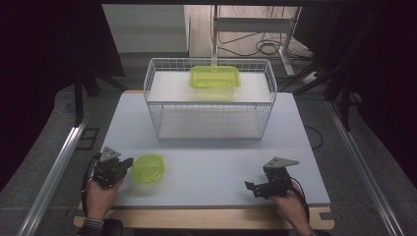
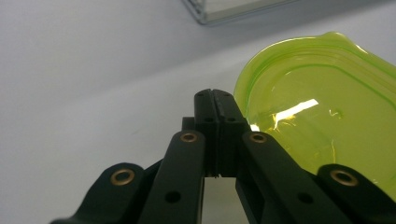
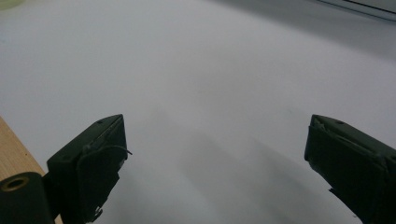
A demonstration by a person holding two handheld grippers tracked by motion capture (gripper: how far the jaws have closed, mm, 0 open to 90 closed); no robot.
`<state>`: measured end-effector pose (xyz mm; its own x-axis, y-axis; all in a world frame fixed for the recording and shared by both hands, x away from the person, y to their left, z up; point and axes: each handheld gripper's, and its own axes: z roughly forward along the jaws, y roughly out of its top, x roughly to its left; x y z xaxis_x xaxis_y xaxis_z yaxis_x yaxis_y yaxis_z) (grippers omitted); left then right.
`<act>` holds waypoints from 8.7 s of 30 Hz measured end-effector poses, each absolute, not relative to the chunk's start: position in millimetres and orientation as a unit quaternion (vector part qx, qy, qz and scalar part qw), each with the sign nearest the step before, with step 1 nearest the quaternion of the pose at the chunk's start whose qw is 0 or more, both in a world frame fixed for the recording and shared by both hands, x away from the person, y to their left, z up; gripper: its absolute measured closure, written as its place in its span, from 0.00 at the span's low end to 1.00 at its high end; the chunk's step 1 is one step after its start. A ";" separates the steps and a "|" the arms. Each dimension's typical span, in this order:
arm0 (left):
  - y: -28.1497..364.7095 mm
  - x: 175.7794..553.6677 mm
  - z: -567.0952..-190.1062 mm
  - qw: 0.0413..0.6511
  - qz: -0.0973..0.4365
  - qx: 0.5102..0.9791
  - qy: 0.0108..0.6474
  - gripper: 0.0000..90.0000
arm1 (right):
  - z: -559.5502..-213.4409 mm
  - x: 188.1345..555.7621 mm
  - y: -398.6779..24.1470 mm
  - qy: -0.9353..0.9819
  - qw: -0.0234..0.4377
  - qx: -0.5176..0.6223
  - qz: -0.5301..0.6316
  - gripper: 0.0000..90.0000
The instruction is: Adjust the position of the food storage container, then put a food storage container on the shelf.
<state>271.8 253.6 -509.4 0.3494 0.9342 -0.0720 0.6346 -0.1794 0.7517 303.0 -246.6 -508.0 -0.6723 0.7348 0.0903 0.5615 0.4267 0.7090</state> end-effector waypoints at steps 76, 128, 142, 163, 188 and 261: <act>137.3 253.5 -511.9 0.403 0.141 0.818 0.386 0.50 | -512.0 301.9 -241.0 0.841 0.105 0.377 0.373 0.06; 166.5 240.5 -529.9 0.377 0.190 0.811 0.404 0.01 | -484.1 325.2 -219.2 0.820 0.039 0.390 0.416 0.09; 166.0 241.2 -532.1 0.360 0.194 0.818 0.404 0.01 | -474.4 344.7 -195.8 0.827 -0.019 0.368 0.424 0.36; 164.5 240.0 -531.7 0.356 0.198 0.823 0.396 0.01 | -497.6 374.5 -180.1 0.787 -0.189 0.429 0.401 0.84; 165.6 240.7 -531.5 0.362 0.191 0.821 0.398 0.02 | -453.8 375.4 -194.2 0.757 -0.183 0.430 0.458 0.90; 162.8 240.8 -533.3 0.350 0.188 0.830 0.392 0.02 | -256.6 467.3 -170.1 0.678 -0.039 0.459 0.573 0.90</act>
